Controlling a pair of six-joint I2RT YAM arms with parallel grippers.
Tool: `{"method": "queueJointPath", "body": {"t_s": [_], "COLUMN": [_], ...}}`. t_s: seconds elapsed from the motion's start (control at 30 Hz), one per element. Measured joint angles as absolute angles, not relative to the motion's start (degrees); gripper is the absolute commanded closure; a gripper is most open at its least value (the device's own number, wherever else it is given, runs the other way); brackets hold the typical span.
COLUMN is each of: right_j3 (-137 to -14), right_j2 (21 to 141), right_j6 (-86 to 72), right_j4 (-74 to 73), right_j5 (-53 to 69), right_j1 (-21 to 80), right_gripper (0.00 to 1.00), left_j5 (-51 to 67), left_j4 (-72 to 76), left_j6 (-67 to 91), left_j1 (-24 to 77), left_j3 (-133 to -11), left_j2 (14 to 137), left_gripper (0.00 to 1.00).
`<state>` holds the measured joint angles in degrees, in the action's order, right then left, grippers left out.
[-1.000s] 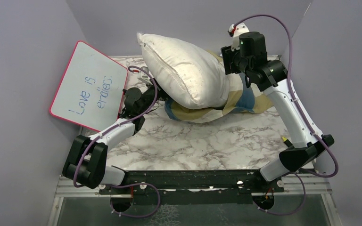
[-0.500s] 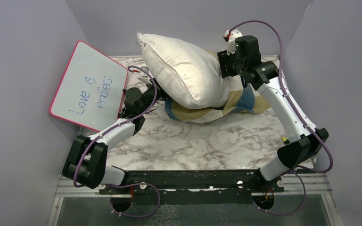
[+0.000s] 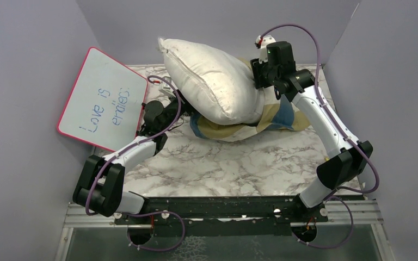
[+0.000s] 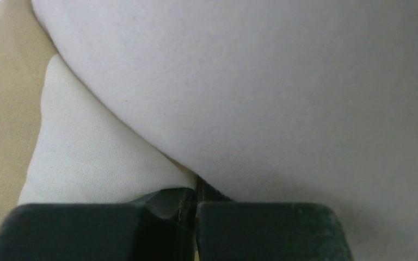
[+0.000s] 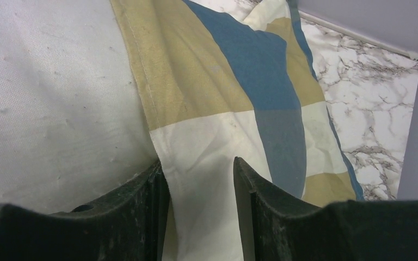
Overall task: Put the pillow into the pillowcase
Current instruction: Stuff the pillow into the pillowcase.
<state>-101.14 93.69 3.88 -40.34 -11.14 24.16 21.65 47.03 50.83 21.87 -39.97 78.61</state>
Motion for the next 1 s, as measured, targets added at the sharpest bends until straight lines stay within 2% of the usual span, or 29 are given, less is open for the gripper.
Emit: {"method": "queueJointPath", "body": {"t_s": [0.77, 0.83, 1.0], "right_j3": [-101.1, -101.1, -100.5], "right_j2": [90.4, 90.7, 92.4], "right_j6": [3.6, 4.0, 5.7], "right_j4": [-40.3, -40.2, -38.4], "right_j5": [-12.2, -12.6, -15.2], "right_j1": [24.1, 24.1, 24.1], "right_gripper": [0.51, 0.54, 0.69], "left_j5": [22.5, 22.5, 23.3], "left_j4": [47.1, 47.1, 47.0], "left_j6": [51.4, 51.4, 51.4], "left_j1": [22.2, 22.2, 22.2], "left_j3": [-41.6, -41.6, -41.7], "left_j2": [79.6, 79.6, 79.6], "left_gripper": [1.00, 1.00, 1.00]}}
